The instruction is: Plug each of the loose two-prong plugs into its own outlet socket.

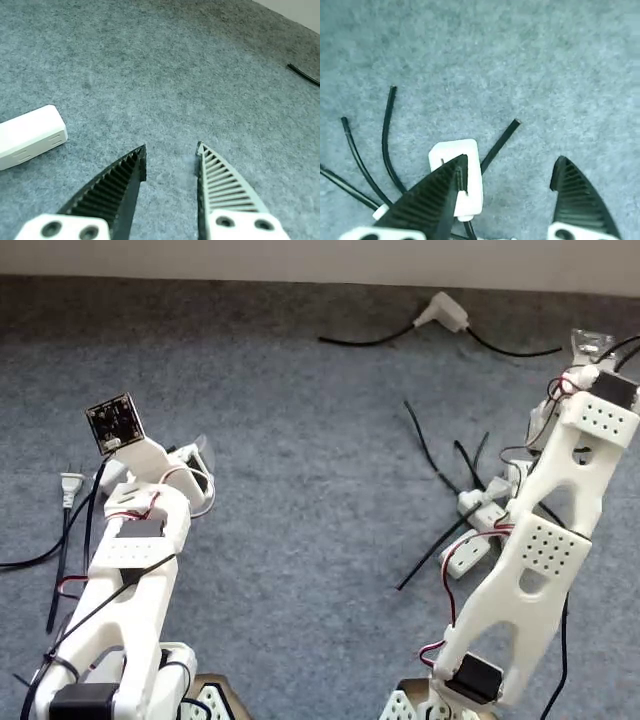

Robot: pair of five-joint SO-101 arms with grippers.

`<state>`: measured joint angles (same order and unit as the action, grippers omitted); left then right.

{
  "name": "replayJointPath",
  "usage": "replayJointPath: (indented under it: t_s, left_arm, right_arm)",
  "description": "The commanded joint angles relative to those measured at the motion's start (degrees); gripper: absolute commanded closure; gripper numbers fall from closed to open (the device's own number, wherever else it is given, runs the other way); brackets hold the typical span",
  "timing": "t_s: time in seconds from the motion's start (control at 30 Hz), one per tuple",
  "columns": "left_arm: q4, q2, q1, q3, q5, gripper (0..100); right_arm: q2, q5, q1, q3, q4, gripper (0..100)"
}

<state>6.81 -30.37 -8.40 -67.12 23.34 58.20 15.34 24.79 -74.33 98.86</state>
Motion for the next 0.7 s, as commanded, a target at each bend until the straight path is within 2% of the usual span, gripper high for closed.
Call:
replayJointPath:
  t_s: [0.0,0.23,0.43,0.67]
  left_arm:
    - [-1.3,0.1,1.3,2.1,0.3,83]
    - [-1.3,0.2,1.3,2.0,0.2,83]
    - [-1.3,0.2,1.3,1.9,0.2,83]
    - [-1.3,0.3,1.3,1.9,0.2,83]
  right_arm:
    - [-12.7,-5.0,0.9,10.6,2.3,73.8]
    - [-20.2,-6.1,-4.5,23.3,0.8,73.8]
    - [-16.6,-6.4,-7.3,23.6,-2.8,73.8]
    - [-8.5,-6.2,-5.9,23.3,-7.6,73.8]
